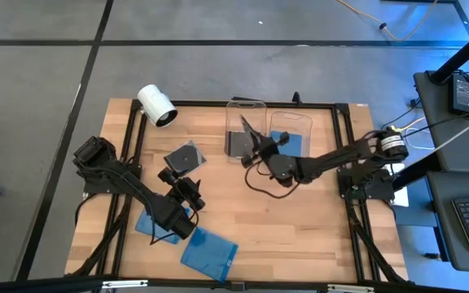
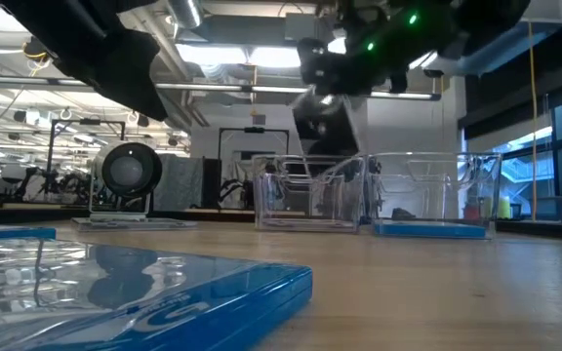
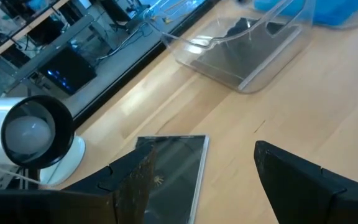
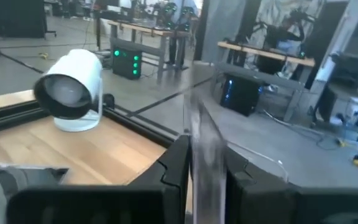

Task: Pick & place jewel cases by type
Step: Put the right black cd case into the left transparent bin

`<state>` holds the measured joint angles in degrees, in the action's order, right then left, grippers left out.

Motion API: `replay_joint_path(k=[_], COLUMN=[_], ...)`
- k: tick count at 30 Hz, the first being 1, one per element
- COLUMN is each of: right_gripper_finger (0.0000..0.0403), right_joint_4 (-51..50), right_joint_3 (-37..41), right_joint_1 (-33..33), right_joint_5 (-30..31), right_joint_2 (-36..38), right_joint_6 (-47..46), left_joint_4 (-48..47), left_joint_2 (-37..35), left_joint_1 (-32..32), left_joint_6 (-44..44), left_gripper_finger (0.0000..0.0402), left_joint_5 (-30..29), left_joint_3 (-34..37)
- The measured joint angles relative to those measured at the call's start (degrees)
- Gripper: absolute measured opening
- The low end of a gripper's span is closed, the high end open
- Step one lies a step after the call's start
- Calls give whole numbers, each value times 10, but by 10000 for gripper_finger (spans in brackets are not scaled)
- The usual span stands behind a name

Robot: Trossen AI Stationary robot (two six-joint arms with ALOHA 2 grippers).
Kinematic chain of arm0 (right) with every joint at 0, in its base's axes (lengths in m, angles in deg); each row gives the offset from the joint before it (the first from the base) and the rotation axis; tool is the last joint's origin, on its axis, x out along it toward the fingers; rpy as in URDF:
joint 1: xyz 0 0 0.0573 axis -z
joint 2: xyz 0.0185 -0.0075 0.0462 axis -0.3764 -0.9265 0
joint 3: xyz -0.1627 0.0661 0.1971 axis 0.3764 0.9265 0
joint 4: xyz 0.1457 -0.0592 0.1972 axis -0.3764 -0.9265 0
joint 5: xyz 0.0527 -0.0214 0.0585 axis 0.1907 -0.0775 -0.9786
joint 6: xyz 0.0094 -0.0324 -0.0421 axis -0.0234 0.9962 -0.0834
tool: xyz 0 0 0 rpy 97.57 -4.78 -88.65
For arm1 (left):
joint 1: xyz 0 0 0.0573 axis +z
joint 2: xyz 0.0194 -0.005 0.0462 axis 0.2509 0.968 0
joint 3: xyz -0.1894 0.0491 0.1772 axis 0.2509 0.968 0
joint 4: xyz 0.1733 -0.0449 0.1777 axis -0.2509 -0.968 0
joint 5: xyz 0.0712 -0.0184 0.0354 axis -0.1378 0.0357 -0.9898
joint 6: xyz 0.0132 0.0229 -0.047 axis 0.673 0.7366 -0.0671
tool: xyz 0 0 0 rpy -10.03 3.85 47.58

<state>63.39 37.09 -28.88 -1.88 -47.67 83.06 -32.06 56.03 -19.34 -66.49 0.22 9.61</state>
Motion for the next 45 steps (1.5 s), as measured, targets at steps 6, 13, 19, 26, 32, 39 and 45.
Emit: replay_joint_path(k=[6, 13, 19, 26, 32, 39, 45], right_gripper_finger=[53, 53, 53, 53, 54, 70, 115], right_joint_4=[2, 5, 26, 34, 35, 34, 31], right_joint_3=[0, 0, 0, 0, 0, 0, 0], right_joint_1=[35, 70, 92, 101, 100, 100, 100], right_joint_5=[-2, -50, -67, -154, -204, -213, -241], right_joint_2=[-35, -63, -93, -111, -111, -112, -113], right_joint_6=[-9, -15, 108, 145, 135, 127, 92], left_joint_4=[0, 0, 0, 0, 0, 0, 0], left_joint_2=[0, 0, 0, 0, 0, 0, 0], left_joint_1=[0, 0, 0, 0, 0, 0, 0], left_joint_6=[0, 1, 10, 10, 14, 16, 16], left_gripper_finger=[267, 267, 267, 267, 267, 267, 267], left_joint_5=[0, -3, -8, -17, -17, -17, -17], left_joint_3=[0, 0, 0, -1, -1, -1, -1])
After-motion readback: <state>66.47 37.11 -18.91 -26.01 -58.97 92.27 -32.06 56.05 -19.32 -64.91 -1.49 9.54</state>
